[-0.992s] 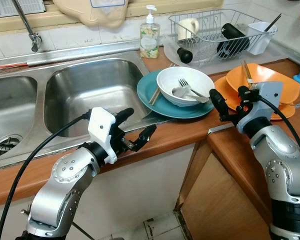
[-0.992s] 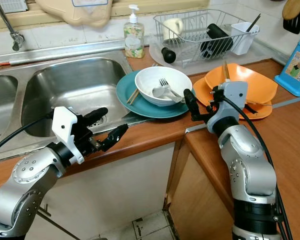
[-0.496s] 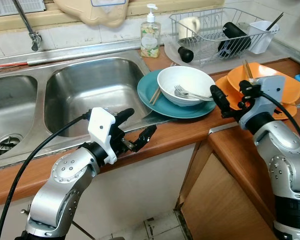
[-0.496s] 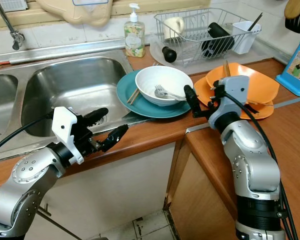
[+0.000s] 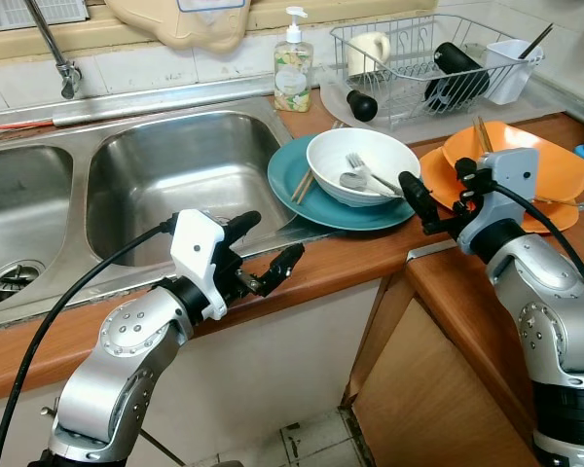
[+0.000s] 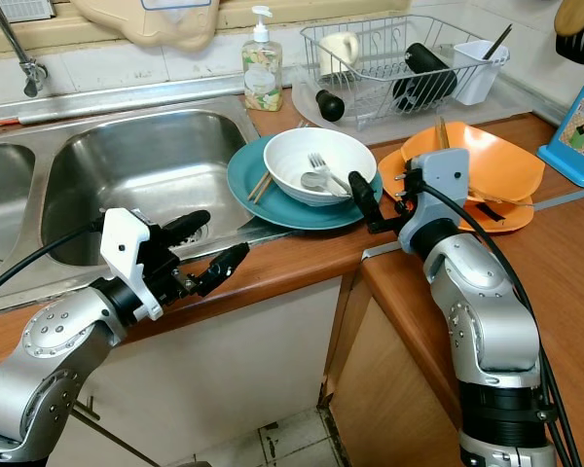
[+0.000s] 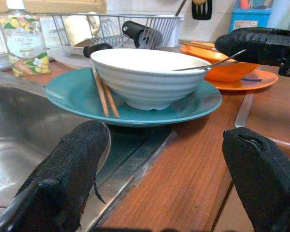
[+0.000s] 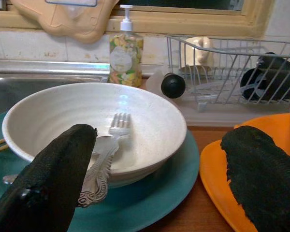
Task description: Kitchen organization
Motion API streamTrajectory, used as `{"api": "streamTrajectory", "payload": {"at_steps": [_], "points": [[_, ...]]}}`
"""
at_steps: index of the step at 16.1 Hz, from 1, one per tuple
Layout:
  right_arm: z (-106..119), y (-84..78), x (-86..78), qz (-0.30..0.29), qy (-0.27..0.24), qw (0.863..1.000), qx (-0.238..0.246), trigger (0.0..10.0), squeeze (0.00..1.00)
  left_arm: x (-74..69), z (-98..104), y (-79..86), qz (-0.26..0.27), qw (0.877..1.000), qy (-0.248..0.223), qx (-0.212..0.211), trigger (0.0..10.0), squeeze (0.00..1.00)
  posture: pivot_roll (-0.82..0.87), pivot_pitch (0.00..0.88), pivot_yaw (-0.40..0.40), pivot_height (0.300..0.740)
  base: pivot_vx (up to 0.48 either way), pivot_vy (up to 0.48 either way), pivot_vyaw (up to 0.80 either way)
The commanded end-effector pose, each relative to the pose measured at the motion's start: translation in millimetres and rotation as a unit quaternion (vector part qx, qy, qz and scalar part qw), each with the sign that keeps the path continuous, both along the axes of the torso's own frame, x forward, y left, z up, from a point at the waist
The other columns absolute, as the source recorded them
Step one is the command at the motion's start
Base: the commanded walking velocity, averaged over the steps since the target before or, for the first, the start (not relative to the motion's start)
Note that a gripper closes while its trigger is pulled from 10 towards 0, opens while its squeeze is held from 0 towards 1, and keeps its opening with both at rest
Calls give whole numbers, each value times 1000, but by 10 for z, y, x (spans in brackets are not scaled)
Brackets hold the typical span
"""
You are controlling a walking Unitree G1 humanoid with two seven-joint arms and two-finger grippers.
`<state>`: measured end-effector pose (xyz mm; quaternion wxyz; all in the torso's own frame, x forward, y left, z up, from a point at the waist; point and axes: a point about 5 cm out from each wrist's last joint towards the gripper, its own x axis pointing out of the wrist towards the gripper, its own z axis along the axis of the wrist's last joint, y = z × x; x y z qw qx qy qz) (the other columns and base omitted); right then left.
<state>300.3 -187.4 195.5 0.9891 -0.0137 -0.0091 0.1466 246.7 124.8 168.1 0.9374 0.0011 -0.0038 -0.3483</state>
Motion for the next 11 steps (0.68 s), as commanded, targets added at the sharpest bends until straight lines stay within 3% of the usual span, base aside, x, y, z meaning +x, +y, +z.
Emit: {"api": "streamTrajectory", "payload": {"at_steps": [1,11], "points": [[15,15,-26,7,-4,1000,-9,10000,0,-24,30,5,-4,1000,-7,4,10000,0,0,0,41,740,0,0,0],[65,-35,-44,15,-6,1000,-25,10000,0,-11,43,9,-6,1000,-9,6,10000,0,-1,0,44,740,0,0,0]]}}
